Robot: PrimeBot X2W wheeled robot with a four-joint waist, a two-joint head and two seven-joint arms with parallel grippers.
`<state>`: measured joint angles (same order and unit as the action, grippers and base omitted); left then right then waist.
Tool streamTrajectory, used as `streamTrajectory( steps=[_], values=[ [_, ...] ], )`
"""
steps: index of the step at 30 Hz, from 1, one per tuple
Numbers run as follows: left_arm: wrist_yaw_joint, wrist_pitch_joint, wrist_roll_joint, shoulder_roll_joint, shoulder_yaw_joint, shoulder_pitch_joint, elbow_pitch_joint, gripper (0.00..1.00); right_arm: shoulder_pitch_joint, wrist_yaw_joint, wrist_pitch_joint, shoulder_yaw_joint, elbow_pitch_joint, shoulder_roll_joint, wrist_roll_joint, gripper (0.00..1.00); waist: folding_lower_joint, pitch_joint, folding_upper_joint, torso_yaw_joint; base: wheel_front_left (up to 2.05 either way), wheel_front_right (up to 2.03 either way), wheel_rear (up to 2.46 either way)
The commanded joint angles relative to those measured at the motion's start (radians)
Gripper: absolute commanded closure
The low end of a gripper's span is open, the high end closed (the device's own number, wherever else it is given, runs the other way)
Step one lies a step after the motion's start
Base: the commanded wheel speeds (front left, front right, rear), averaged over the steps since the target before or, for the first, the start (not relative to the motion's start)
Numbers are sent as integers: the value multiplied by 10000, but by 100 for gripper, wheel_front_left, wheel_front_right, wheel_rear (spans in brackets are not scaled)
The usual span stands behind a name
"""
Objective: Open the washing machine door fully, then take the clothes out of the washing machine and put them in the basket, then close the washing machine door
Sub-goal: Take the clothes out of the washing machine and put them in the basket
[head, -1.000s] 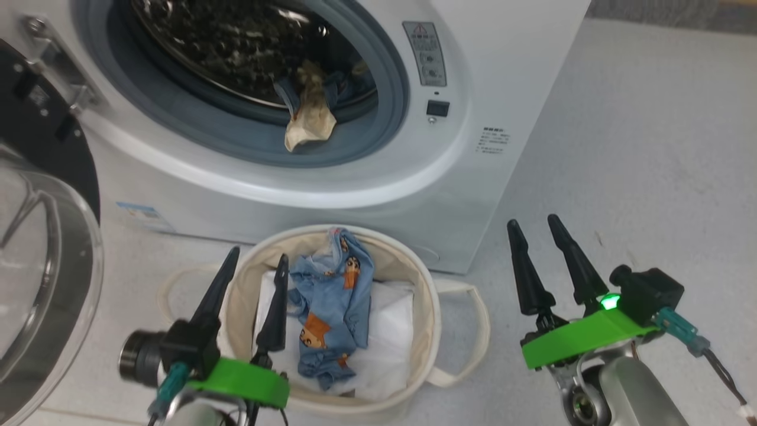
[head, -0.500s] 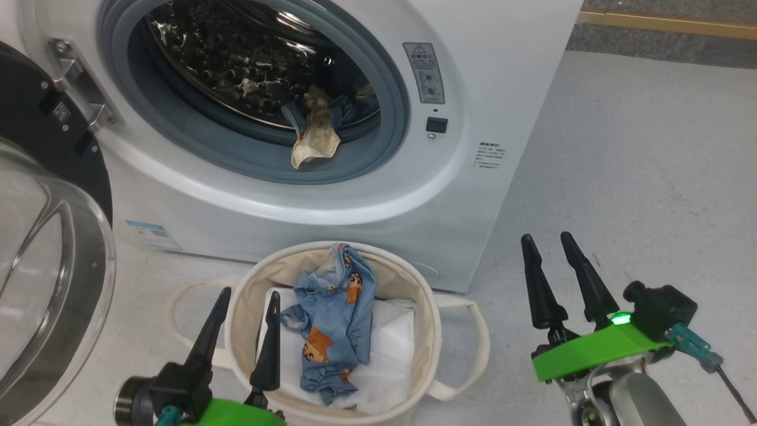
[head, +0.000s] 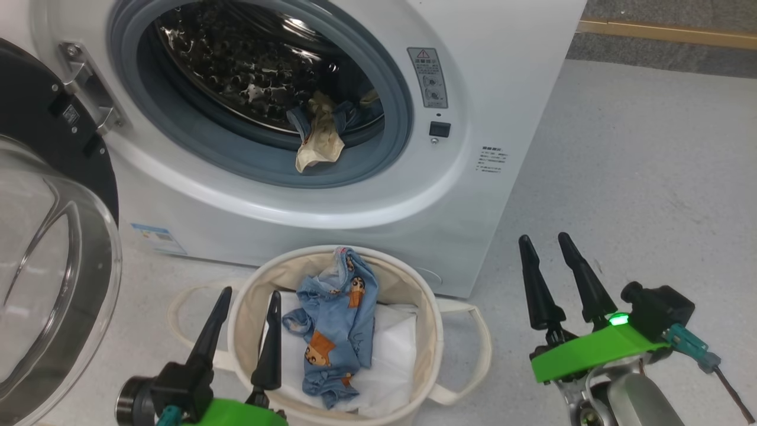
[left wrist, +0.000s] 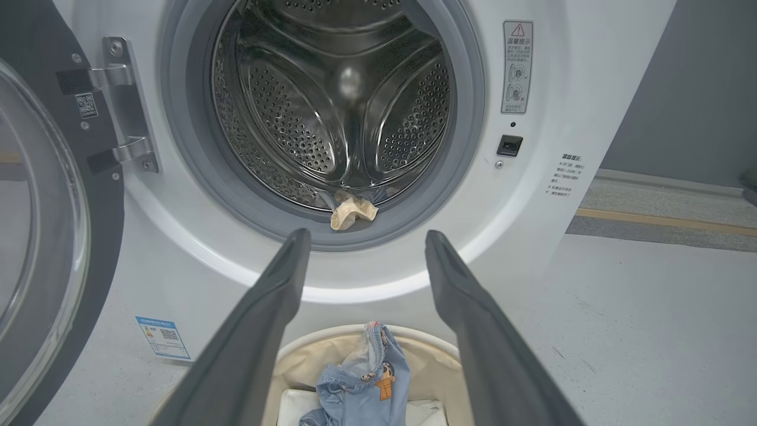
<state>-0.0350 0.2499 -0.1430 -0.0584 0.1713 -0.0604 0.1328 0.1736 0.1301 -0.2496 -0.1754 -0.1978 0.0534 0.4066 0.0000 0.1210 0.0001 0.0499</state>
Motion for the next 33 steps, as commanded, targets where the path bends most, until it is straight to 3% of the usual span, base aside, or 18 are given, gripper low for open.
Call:
streamTrajectory(
  steps=[1,21,28,33],
  values=[
    [-46,118,30,47,-362,-136,-348,0,35,6,-122,-231,291,-32,25,0,0,-31,-1,-5,0,0,0],
    [-3,118,-61,72,-412,-207,-189,0,128,6,-122,-244,346,-32,38,0,0,345,-1,-136,0,0,0],
    [302,118,-277,-63,-666,-1056,399,0,347,6,-122,-405,536,-32,-4,0,0,1512,-1,-602,0,0,0],
    [670,-130,-514,-544,-921,-2666,1187,0,602,6,-122,-243,740,-32,-6,0,0,2897,-1,-937,0,0,0]
  ],
)
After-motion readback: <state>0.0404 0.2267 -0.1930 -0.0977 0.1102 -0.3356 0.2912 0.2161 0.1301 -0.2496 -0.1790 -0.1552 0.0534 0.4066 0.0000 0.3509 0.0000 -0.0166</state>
